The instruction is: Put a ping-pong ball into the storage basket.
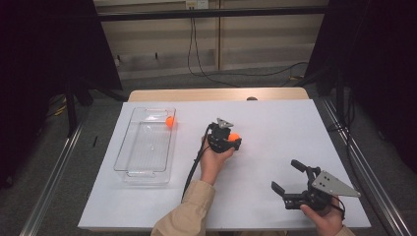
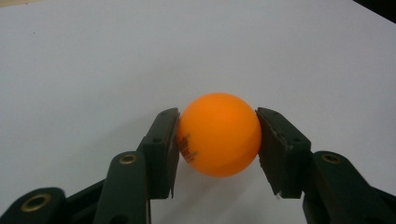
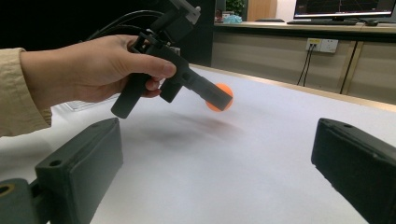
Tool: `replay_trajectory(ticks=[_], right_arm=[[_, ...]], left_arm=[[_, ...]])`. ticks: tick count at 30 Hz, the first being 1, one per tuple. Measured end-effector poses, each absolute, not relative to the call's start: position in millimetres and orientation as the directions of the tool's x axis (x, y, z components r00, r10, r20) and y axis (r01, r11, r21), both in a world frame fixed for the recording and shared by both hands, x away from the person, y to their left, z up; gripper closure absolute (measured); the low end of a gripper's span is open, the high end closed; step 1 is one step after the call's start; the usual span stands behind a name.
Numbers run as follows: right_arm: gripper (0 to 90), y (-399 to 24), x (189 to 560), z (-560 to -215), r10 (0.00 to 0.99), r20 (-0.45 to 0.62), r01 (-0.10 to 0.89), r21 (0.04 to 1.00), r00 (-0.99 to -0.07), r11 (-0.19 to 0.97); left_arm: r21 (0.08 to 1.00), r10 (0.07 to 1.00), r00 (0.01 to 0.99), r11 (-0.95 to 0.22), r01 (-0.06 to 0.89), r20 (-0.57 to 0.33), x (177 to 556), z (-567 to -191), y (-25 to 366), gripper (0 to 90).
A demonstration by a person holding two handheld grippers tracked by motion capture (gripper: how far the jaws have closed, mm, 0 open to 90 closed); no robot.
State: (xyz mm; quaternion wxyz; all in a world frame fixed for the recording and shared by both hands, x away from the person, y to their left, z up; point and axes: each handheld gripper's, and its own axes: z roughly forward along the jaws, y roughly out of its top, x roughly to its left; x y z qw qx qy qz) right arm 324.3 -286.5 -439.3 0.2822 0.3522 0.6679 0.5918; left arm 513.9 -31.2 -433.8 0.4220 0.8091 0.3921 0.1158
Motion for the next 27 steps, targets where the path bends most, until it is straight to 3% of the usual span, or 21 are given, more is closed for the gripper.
replay_trajectory(ticks=[27], right_arm=[[1.5, -286, 325, -439, 0.800, 0.026, 0.131, 0.989, -0.600, 0.066]], left_arm=[[0.759, 0.729, 0.674, -0.369, 0.536, -0.121, 493, -418, -8, 51.1]])
